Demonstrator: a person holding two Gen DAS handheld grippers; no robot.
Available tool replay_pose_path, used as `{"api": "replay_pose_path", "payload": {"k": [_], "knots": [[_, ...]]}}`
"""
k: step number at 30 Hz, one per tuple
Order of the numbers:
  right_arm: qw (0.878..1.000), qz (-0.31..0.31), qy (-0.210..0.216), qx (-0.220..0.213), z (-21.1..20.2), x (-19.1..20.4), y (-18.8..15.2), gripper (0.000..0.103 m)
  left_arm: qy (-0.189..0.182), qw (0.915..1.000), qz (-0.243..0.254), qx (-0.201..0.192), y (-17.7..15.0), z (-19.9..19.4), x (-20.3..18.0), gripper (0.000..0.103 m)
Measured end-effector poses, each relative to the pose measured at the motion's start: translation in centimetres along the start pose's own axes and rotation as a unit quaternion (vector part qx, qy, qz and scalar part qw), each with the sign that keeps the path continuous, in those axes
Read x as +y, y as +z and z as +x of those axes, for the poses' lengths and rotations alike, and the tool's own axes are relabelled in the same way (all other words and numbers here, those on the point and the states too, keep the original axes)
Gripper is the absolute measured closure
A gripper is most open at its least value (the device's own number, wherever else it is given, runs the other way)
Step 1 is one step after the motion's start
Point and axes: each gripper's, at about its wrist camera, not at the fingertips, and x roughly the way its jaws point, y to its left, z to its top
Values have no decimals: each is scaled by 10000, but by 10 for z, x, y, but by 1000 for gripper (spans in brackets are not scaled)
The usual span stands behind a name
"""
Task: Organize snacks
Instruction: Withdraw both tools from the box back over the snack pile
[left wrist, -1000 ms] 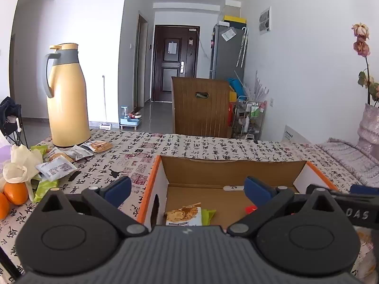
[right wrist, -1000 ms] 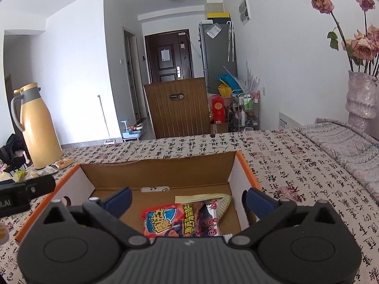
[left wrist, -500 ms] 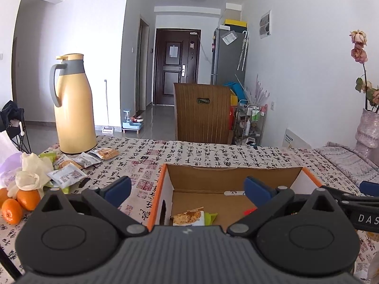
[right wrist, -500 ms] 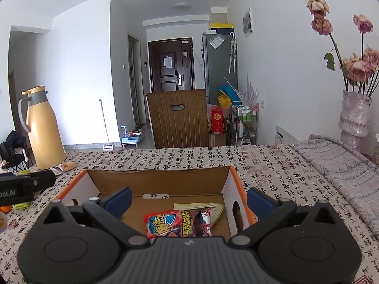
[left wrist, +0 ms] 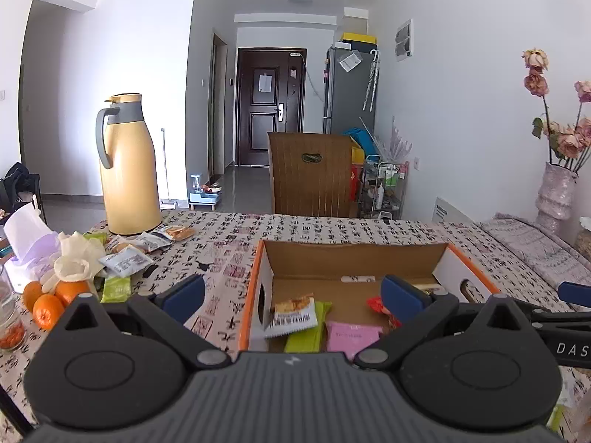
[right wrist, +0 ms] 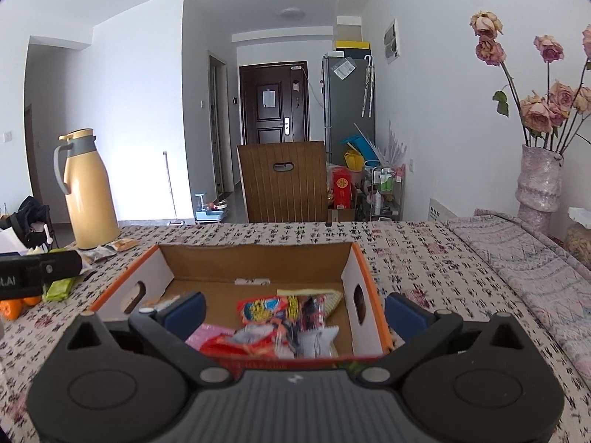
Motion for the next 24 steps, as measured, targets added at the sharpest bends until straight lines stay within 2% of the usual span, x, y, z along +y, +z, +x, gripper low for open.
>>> {"api": "replay_pose_path", "payload": {"k": [14,24], "knots": [[9996,225,-117,-117,-62,-10,-45,0,-110,9997,-91,222,-44,-49,-2,0],[9995,218,-54,222,-83,-19,-85,0,-228,9982,-11,553,-79,-64,-6,0]]}}
